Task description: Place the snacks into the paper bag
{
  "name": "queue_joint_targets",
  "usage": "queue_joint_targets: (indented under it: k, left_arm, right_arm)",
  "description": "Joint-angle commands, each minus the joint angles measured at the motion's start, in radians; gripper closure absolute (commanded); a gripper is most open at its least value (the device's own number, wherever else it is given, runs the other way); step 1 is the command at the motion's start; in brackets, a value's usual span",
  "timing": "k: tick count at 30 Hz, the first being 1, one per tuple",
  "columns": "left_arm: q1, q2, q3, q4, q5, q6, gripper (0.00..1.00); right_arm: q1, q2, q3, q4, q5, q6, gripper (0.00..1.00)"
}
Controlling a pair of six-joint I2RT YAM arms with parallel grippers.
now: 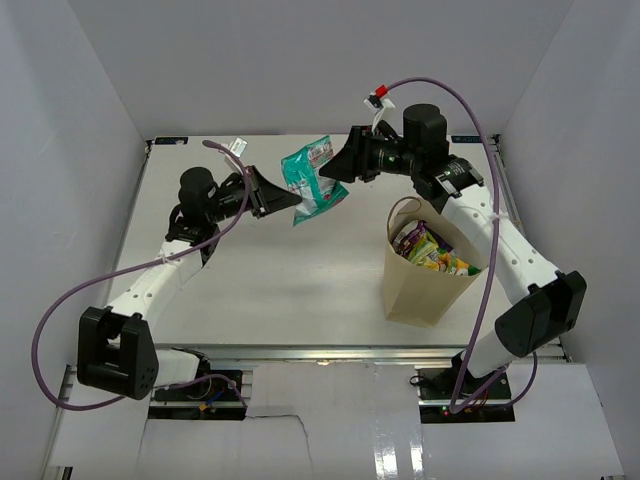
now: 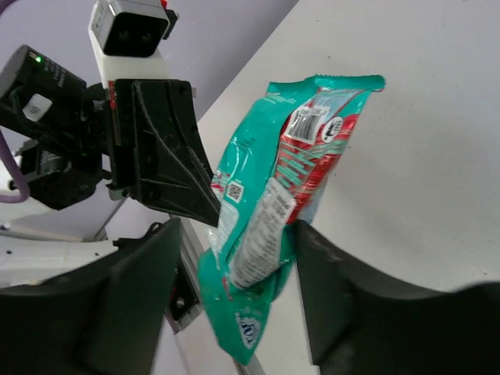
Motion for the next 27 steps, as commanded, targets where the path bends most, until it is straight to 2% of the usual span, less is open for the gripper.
queue_joint_targets:
  k: [1, 4, 5, 6, 8, 11, 13, 14, 17, 24, 26, 27]
  left_arm:
    - [-0.012, -0.081, 0.006, 0.055, 0.011, -0.022, 0.99]
    - [-0.012, -0.1, 0.015, 0.058, 0.005, -0.03, 0.93]
    - [-0.012, -0.108, 0.018, 0.061, 0.005, -0.036, 0.91]
    - [-0.012, -0.111, 0.022, 0.061, 0.003, -0.041, 0.82]
    - [-0.012, -0.118, 0.029, 0.063, 0.008, -0.05, 0.74]
    - [-0.012, -0.129, 0.035, 0.074, 0.025, -0.053, 0.55]
    - [-0.012, -0.137, 0.038, 0.08, 0.031, -0.053, 0.42]
    - [-0.012, -0.146, 0.04, 0.083, 0.037, -0.049, 0.32]
    - [-0.012, -0.161, 0.038, 0.101, 0.052, -0.027, 0.18]
    - [-0.008, -0.197, 0.005, 0.114, 0.072, 0.042, 0.14]
    - [-0.001, -0.2, -0.023, 0.112, 0.074, 0.045, 0.13]
    - [0.002, -0.2, -0.034, 0.112, 0.072, 0.046, 0.13]
  right_arm:
    - [0.012, 0.017, -0.022, 0.085, -0.04, 0.072, 0.44]
    - [0.009, 0.008, -0.028, 0.084, -0.046, 0.06, 0.69]
    - [0.009, 0.003, -0.03, 0.084, -0.052, 0.049, 0.83]
    - [0.009, -0.006, -0.028, 0.084, -0.054, 0.043, 0.92]
    - [0.0, -0.021, -0.022, 0.085, -0.068, 0.02, 0.92]
    - [-0.025, -0.047, -0.014, 0.102, -0.113, 0.003, 0.92]
    - [-0.072, -0.063, -0.01, 0.128, -0.17, -0.006, 0.92]
    - [-0.09, -0.079, -0.008, 0.159, -0.224, -0.008, 0.92]
    - [-0.17, -0.125, 0.003, 0.206, -0.354, -0.017, 0.92]
    - [-0.39, -0.331, -0.042, 0.239, -0.437, -0.109, 0.92]
    - [-0.442, -0.418, -0.063, 0.165, -0.402, -0.211, 0.92]
    - [-0.453, -0.446, -0.066, 0.065, -0.375, -0.269, 0.92]
